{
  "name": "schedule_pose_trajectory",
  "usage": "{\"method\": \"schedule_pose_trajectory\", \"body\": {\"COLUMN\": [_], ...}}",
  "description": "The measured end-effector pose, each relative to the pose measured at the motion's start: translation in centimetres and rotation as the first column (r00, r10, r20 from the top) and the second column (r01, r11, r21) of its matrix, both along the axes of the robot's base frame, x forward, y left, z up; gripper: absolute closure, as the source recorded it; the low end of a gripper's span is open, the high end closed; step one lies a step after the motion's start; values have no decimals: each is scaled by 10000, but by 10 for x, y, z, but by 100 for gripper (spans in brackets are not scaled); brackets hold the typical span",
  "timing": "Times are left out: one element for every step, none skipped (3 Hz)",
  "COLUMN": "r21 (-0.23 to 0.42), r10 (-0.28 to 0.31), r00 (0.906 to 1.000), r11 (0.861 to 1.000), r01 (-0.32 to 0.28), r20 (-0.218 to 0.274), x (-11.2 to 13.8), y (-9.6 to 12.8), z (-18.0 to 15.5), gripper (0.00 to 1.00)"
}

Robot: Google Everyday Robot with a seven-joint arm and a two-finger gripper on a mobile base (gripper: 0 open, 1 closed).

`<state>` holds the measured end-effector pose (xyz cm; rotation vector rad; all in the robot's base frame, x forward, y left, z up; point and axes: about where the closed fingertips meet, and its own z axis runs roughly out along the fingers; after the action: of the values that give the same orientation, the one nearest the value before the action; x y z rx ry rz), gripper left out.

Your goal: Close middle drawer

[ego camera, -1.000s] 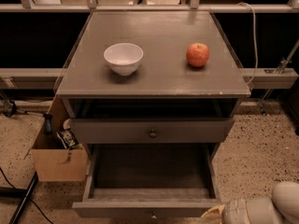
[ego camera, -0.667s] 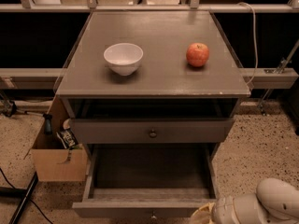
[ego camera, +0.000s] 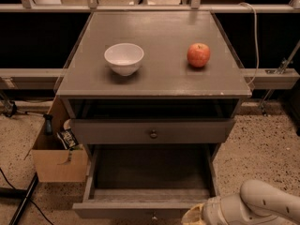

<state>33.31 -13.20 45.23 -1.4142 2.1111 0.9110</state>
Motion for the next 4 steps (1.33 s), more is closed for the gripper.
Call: {"method": "schedule_pose_trajectory", "body": {"r21": [30,34,34,36], "r10": [-116,-126,-126,-124], "r00": [9997,9996,9996,9996], "r11": [9999,9999,9999,9999], "r01": [117,126,126,125], "r20": [-230,-242,-242,-247], "x": [-4,-4,-4,-4], "y": [7,7,7,7], "z": [-16,-17,-17,-17], "gripper": [100,82,59,36]}}
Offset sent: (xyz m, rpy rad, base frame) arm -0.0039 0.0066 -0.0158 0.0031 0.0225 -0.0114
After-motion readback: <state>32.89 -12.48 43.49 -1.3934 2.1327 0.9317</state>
